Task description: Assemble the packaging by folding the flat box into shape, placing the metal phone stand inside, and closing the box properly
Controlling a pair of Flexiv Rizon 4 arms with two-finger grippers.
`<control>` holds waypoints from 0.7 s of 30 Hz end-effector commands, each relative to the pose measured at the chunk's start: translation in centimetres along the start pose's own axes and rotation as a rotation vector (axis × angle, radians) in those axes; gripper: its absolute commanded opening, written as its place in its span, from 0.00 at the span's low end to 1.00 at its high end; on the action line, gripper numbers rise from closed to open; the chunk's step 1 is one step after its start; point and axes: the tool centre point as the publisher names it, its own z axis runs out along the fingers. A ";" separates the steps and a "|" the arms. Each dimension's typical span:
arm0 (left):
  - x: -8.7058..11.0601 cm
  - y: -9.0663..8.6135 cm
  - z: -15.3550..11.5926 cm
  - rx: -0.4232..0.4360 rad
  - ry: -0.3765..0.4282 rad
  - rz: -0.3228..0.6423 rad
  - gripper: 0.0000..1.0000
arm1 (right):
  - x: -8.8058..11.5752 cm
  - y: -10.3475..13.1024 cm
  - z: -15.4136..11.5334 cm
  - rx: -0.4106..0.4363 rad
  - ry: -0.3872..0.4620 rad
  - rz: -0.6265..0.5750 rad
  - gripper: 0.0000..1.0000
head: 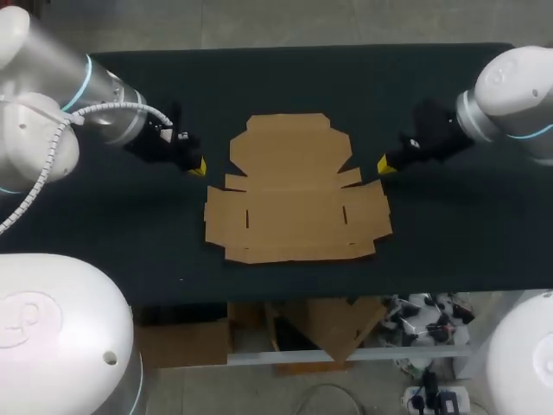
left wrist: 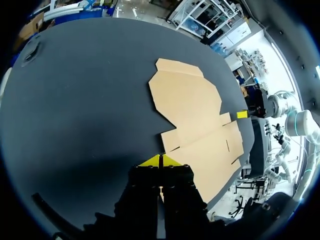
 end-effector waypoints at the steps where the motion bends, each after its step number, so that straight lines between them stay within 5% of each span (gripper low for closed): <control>1: -0.9 -0.6 1.5 -0.011 0.020 0.004 0.00 | -0.2 0.1 0.5 -0.004 0.009 -0.001 0.00; 21: -1.3 -0.7 3.3 -0.039 0.045 0.021 0.00 | -0.3 0.4 1.9 -0.015 0.024 -0.017 0.00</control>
